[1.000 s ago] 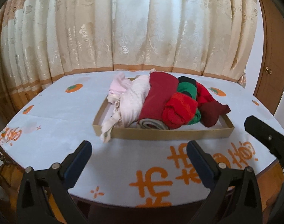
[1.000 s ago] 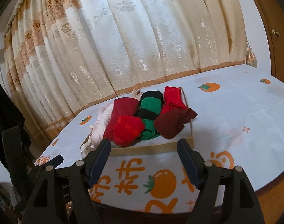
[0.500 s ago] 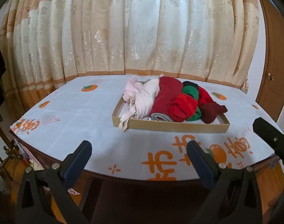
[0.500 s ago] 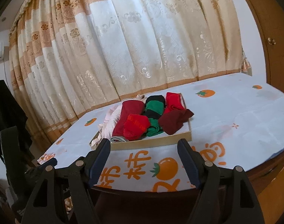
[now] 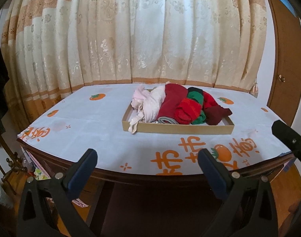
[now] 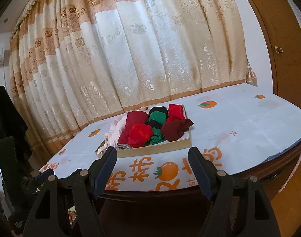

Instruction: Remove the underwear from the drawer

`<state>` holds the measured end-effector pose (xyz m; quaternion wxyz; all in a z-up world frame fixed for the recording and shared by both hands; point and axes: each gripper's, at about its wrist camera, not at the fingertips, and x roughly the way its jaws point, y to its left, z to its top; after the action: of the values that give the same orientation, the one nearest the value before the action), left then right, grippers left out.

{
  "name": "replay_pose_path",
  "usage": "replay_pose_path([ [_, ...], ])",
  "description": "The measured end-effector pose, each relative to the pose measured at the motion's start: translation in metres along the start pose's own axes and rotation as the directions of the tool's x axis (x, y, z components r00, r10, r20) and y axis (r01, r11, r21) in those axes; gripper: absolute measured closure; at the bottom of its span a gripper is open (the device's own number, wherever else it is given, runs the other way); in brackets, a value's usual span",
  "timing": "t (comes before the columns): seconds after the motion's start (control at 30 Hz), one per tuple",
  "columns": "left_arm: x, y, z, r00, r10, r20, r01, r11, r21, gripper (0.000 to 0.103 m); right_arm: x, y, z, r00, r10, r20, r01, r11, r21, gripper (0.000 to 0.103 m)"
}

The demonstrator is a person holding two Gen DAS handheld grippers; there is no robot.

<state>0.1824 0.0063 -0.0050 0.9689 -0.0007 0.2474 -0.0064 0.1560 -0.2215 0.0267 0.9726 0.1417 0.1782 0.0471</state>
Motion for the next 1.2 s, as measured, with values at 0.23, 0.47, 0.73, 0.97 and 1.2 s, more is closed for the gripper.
replay_pose_path([
  [0.23,-0.018,0.003,-0.005,1.0,-0.001,0.019,0.001,1.0,-0.007,0.0,-0.017,0.007,-0.002,1.0,0.009,0.008,-0.009,1.0,-0.02,0.026],
  [0.47,-0.037,0.005,-0.008,0.999,0.002,0.034,-0.001,1.0,-0.01,0.0,-0.037,0.013,-0.003,0.999,0.015,0.037,-0.013,0.999,-0.037,0.026],
  [0.73,-0.056,0.005,-0.008,0.998,-0.002,0.059,0.002,1.0,-0.005,0.0,-0.057,0.02,-0.003,0.998,0.029,0.059,-0.026,0.998,-0.052,0.023],
  [0.97,-0.066,0.006,-0.01,0.997,0.004,0.076,-0.004,1.0,-0.01,0.0,-0.069,0.024,-0.002,0.996,0.032,0.082,-0.028,0.998,-0.055,0.02],
  [1.2,-0.069,0.007,-0.009,0.997,0.003,0.082,-0.002,1.0,-0.015,0.0,-0.072,0.023,-0.003,0.996,0.036,0.079,-0.031,0.998,-0.059,0.02],
])
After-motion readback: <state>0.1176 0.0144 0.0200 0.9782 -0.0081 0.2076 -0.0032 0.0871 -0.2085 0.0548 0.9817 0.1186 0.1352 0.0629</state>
